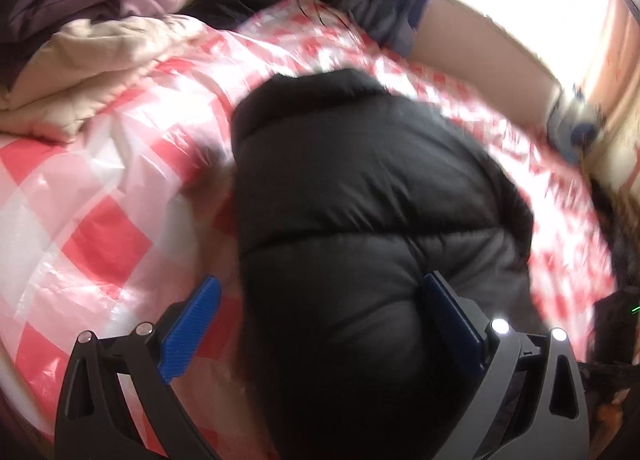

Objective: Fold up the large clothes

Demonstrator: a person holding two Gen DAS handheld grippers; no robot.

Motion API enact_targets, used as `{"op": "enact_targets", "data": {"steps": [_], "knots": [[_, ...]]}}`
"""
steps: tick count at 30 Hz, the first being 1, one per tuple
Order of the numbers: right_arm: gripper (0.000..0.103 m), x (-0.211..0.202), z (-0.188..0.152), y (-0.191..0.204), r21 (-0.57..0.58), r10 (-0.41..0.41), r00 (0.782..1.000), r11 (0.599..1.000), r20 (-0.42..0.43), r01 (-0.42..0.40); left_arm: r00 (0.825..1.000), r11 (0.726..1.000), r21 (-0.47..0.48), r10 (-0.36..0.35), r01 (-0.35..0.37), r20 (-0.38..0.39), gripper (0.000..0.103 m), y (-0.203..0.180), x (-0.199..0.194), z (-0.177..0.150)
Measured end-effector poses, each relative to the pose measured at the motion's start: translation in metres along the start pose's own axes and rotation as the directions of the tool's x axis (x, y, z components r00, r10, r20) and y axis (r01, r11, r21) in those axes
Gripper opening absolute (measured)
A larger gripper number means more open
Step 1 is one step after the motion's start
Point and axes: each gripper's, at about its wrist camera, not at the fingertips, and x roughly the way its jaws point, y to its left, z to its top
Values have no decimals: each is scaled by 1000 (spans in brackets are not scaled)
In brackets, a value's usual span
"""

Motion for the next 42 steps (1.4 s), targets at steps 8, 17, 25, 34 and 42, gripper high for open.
{"op": "enact_targets", "data": {"steps": [8,17,25,34,42], "knots": [[97,-47,36,67,-191,-280,911,919,304,346,981,985,-136,-86,110,173,96,21,-39,7],[97,36,207,58,-68,-479,826,852,297,519,996,971,-221,-87,89,23,97,30,4,5],[97,76,232,-15,0,-525,840,848,134,530,986,976,-164,-129,145,108,96,8,-12,14],[97,-5,179,57,-170,-196,914,948,354,269,976,990,-74,-103,119,193,96,-20,-26,27],[96,-10,142,75,-263,-300,912,889,281,374,992,992,-83,-85,93,96,96,-17,-2,19]]}}
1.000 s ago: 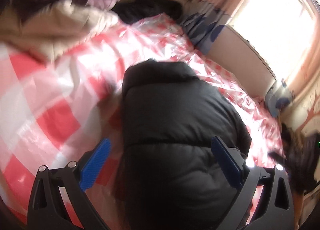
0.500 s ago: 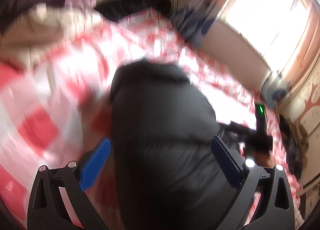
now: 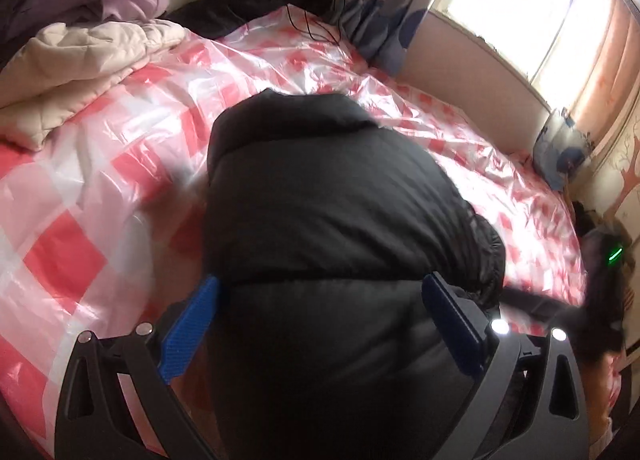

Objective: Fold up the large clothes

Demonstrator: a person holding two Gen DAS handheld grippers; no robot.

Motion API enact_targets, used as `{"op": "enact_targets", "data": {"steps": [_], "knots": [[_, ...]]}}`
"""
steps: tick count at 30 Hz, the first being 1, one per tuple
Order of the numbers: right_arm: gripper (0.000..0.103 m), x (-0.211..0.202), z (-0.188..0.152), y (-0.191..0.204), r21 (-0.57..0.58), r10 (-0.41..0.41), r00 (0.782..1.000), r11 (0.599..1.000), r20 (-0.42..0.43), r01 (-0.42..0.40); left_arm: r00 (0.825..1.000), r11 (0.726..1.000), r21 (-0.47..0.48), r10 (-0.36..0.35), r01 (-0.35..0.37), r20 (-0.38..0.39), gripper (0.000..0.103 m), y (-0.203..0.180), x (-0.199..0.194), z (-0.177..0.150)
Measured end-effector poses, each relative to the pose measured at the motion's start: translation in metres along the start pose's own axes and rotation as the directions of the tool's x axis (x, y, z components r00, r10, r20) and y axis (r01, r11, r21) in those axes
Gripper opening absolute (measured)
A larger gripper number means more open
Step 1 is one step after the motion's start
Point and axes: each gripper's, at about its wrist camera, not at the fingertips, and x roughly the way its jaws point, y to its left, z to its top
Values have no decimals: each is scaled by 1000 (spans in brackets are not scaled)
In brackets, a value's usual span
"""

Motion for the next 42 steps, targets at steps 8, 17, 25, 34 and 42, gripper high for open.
{"op": "enact_targets", "data": {"steps": [8,17,25,34,42], "knots": [[96,111,165,155,-248,250,934,917,-257,-313,999,1000,10,17,-17,35,96,-11,0,-6],[96,229,150,98,-52,154,935,982,-318,-179,998,998,61,39,-36,-46,96,-12,13,-13],[96,17,70,48,-59,-45,998,997,48,47,999,1000,14,21,-21,-32,96,-11,-2,-13],[96,-3,-10,-17,109,-70,997,992,40,66,999,994,101,42,-41,-2,96,-39,-23,-17],[96,-78,-86,45,14,-29,974,1000,224,26,988,969,194,152,-154,29,96,-52,-41,-24]]}}
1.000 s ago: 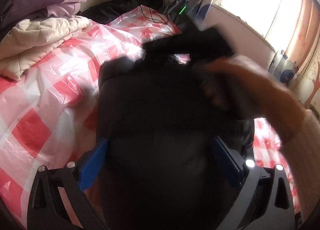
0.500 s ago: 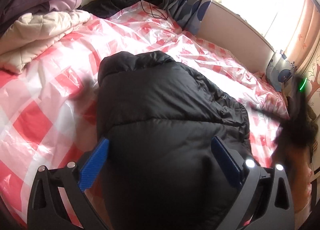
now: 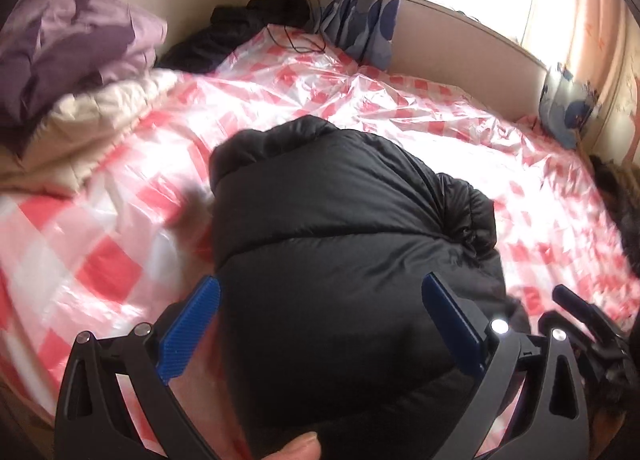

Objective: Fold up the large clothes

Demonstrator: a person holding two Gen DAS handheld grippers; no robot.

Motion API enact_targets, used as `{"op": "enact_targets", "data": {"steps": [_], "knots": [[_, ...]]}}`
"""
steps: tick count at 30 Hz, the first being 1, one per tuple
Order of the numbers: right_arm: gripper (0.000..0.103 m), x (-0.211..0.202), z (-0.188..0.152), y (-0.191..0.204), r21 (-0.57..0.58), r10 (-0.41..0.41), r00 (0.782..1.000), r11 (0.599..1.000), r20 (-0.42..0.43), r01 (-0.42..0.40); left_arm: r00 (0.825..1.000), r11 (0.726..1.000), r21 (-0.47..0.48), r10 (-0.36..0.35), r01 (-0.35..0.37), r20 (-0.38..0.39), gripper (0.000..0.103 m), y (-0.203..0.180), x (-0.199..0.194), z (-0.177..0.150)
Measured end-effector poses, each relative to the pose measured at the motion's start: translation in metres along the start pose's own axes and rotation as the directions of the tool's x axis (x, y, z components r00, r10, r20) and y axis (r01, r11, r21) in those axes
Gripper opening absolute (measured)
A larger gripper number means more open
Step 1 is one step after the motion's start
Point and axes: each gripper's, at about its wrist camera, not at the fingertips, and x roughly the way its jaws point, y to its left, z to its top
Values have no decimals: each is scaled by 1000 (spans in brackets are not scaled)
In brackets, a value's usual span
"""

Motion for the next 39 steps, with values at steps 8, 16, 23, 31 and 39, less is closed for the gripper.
{"op": "enact_targets", "data": {"steps": [8,16,23,31,39], "knots": [[96,19,-18,17,-14,-62,995,998,-76,61,999,999,-8,45,-44,21,96,4,-12,-7],[96,12,22,37,-35,-181,982,983,-60,179,998,998,10,69,-69,12,96,-2,-29,-8],[96,25,20,47,-46,-155,984,987,-92,151,995,995,3,95,-95,11,96,4,-28,-9],[96,39,13,53,-61,-155,981,987,-112,149,995,995,-5,100,-100,2,96,3,-24,-9],[96,40,12,49,-47,-153,982,988,-111,149,995,995,11,103,-103,-5,96,-3,-20,-10]]}}
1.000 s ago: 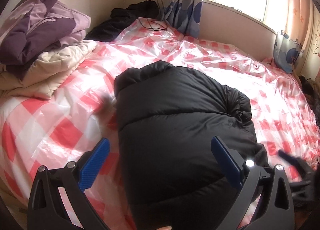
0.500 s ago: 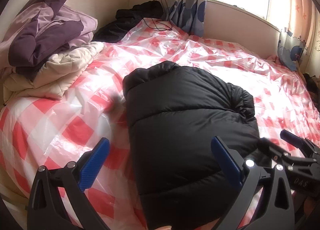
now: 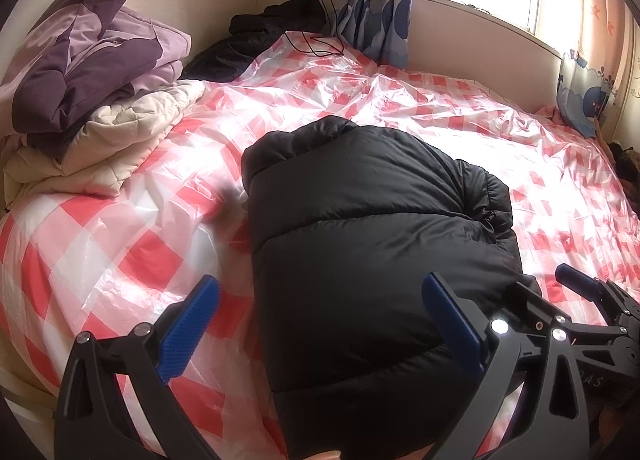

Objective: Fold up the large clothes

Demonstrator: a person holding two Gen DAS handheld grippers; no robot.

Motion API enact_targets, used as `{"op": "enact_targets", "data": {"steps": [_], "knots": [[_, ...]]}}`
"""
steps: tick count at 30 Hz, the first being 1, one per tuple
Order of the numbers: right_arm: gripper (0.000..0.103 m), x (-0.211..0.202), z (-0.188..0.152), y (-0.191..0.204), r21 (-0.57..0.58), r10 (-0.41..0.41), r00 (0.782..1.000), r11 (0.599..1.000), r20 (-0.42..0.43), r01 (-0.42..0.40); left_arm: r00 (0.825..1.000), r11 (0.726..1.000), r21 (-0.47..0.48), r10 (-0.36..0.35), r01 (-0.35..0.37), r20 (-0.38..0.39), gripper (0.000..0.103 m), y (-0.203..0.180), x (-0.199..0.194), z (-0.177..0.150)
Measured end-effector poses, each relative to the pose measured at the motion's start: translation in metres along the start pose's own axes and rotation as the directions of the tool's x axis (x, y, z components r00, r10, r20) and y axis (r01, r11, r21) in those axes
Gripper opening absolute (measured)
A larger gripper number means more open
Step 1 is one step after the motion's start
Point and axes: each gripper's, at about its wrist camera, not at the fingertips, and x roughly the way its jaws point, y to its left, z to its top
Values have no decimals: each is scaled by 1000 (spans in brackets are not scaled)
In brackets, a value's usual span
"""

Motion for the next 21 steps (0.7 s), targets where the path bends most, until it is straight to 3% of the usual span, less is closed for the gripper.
{"op": "enact_targets", "data": {"steps": [21], "knots": [[96,0,0,-2,3,-3,1000,1000,2,3,1000,1000,8,0,0,-17,96,-1,7,-1]]}}
